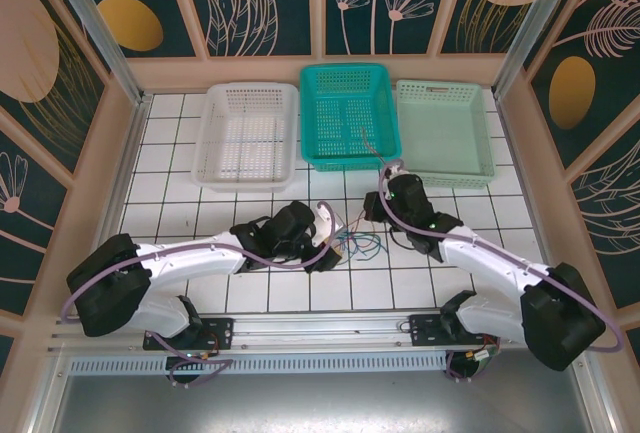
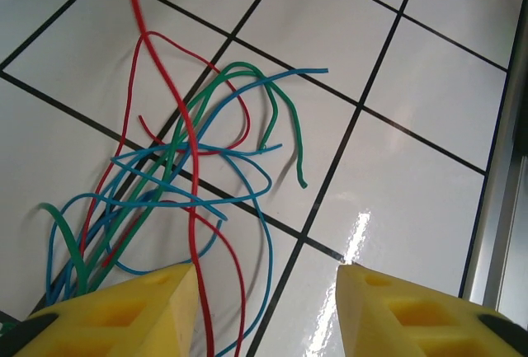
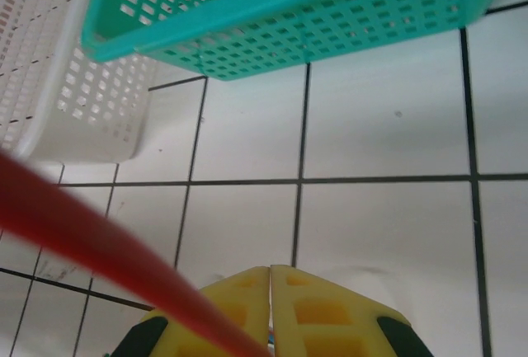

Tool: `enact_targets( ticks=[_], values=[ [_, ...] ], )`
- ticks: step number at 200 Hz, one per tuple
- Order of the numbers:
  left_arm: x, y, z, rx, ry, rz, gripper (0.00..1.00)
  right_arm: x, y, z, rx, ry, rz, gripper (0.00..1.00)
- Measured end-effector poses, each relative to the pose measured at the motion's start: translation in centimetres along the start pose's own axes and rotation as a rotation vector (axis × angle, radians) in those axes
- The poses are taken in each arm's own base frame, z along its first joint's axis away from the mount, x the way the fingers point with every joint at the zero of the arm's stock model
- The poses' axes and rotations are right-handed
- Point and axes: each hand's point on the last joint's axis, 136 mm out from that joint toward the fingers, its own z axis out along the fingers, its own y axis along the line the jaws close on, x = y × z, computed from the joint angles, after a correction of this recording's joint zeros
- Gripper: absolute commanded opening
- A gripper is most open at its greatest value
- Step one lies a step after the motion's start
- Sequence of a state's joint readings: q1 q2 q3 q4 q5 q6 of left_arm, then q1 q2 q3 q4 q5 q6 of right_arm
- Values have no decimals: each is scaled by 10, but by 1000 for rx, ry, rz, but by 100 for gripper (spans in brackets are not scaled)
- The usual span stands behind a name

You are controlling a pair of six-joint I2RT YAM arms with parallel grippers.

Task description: Untangle the cables

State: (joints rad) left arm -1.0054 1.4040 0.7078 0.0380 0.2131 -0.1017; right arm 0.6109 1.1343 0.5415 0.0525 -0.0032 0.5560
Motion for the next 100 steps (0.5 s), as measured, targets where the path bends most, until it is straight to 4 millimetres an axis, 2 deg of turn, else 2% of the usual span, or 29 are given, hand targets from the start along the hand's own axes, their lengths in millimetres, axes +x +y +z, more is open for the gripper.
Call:
enact_targets(
  ticks=[30,64,100],
  values=[
    [-1,2,0,-12,-6,-27,49,6,-5,-3,-19,-11,4,0],
    [-3,3,-2,-18,-13,-40,48,-1,2,-7,-67,-61,-5,0],
    [6,4,2,-21,24,-55,48,-5,5,-14,-104,-110,-6,0]
  ],
)
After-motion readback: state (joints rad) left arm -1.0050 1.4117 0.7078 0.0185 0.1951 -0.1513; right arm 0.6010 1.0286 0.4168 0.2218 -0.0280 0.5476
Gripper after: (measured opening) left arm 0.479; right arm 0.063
